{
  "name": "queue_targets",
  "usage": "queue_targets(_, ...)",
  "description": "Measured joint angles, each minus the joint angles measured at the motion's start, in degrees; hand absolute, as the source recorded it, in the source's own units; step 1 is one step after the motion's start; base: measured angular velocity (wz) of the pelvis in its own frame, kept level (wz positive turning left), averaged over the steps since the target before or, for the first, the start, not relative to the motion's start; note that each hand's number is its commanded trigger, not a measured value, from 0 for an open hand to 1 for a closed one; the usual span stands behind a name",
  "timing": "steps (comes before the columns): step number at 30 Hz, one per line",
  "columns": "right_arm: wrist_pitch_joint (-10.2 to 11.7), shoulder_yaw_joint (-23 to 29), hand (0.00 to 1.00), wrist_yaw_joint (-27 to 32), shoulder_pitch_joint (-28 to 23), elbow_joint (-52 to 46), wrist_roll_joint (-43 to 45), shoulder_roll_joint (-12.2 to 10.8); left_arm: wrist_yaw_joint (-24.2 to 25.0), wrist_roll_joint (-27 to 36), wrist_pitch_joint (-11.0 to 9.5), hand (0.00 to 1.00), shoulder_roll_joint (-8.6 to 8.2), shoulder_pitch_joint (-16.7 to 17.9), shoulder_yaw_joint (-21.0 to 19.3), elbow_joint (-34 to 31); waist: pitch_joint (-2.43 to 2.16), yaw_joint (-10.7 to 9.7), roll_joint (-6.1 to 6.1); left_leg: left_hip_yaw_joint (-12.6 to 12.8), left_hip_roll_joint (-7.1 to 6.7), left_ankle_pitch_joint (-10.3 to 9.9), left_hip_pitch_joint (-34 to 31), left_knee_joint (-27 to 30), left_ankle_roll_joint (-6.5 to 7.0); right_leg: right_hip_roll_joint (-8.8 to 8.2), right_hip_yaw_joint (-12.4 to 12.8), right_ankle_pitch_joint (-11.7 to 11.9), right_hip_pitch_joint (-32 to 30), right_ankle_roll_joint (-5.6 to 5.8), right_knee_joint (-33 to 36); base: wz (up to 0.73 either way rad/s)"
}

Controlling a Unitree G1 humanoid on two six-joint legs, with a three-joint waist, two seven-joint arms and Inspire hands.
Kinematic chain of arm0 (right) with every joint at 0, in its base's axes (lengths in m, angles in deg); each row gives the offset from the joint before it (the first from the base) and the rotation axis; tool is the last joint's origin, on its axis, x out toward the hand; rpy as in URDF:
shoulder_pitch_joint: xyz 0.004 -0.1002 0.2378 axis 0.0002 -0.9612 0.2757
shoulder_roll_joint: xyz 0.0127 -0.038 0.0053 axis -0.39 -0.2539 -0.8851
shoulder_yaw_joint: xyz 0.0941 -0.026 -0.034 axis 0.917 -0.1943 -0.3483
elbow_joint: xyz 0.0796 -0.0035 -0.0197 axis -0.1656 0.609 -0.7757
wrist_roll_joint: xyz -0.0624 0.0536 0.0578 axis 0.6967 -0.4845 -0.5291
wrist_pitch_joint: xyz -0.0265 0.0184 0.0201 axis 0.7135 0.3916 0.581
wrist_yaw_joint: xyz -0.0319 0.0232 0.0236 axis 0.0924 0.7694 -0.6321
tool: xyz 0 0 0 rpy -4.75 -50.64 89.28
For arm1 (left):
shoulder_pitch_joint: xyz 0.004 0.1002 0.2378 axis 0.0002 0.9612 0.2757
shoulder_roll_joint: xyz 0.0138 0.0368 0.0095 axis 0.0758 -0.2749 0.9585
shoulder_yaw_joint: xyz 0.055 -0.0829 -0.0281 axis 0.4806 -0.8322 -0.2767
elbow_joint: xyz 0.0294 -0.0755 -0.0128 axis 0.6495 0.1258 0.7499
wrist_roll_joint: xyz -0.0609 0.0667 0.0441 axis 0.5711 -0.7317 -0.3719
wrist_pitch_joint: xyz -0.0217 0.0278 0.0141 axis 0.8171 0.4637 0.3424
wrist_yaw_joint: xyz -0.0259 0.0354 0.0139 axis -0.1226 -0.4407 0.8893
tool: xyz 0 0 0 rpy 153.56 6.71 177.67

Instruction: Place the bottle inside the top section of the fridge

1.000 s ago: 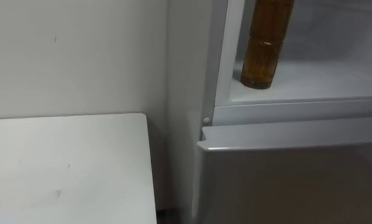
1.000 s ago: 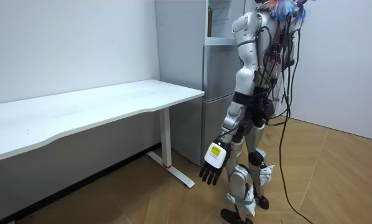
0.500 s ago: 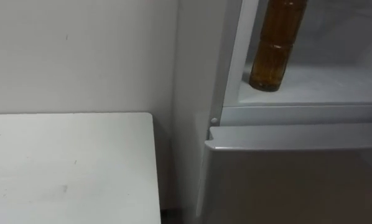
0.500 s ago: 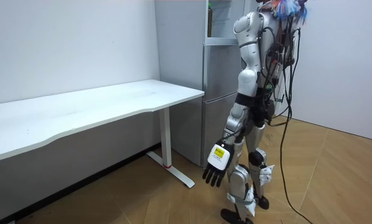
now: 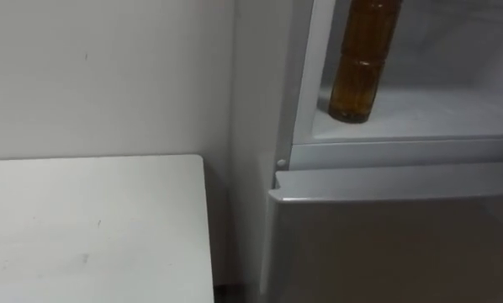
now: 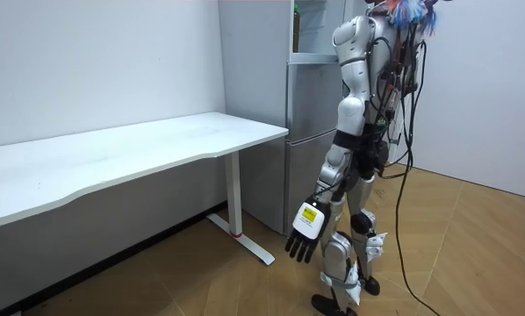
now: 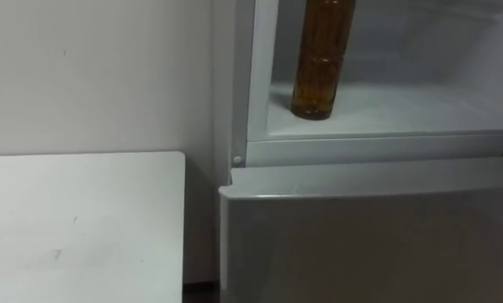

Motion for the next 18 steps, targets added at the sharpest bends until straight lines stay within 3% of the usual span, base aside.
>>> queue_targets(3,0.5,0.7,0.00,-3.6,0.5,-6.8,-0.8,1.0,0.0,-0.5,-0.5,0.00,0.06,0.0,0.0,0.6,-0.40,0.1,-0.32,0.0,0.24,0.0,0.2,0.2,-0.07,0.25,0.1,-0.1,0.2,-0.20,0.1,-0.04)
queue_targets(7,7.0,-1.9,0.00,-11.1,4.9,-16.4,-5.0,3.2,0.9,-1.0,-0.5,0.00,0.15,-0.2,1.1,0.5,-1.04,0.7,-0.95,-0.1,0.92,-0.3,0.3,1.0,-0.65,0.88,0.1,0.4,1.2,-0.63,-1.8,0.00)
queue_targets(8,8.0,-2.5,0.00,-12.5,6.1,-17.3,-5.7,3.4,1.1,-1.0,-0.5,0.00,0.25,-0.4,1.7,0.5,-0.88,1.0,-0.73,-0.1,0.99,-0.4,0.3,1.0,-0.67,0.94,0.1,0.5,1.2,-0.68,-1.8,0.00)
queue_targets(9,9.4,-4.0,0.00,-15.3,8.0,-18.0,-6.4,3.7,1.2,-1.0,-0.5,0.00,0.44,-0.7,2.6,0.4,-1.04,1.6,-0.79,-0.3,1.04,-0.4,0.3,1.1,-0.68,1.06,0.1,0.7,1.3,-0.68,-1.9,0.05)
queue_targets(13,10.5,-6.4,0.00,-22.1,10.3,-19.2,-7.1,4.2,1.3,-0.9,0.0,0.00,1.01,-1.0,4.9,0.6,-1.10,4.1,-1.04,-0.6,1.02,-0.4,0.3,1.0,-0.60,1.05,0.1,1.1,1.7,-0.56,-2.1,0.01)
queue_targets(18,11.3,-12.1,0.00,-27.5,12.2,-19.6,-6.7,4.2,1.4,-0.4,0.9,0.00,1.02,-1.3,5.7,0.7,-0.82,5.2,-0.59,-1.9,0.85,-0.4,0.3,0.9,-0.56,1.02,-0.7,1.4,2.8,-0.49,-2.8,0.12)
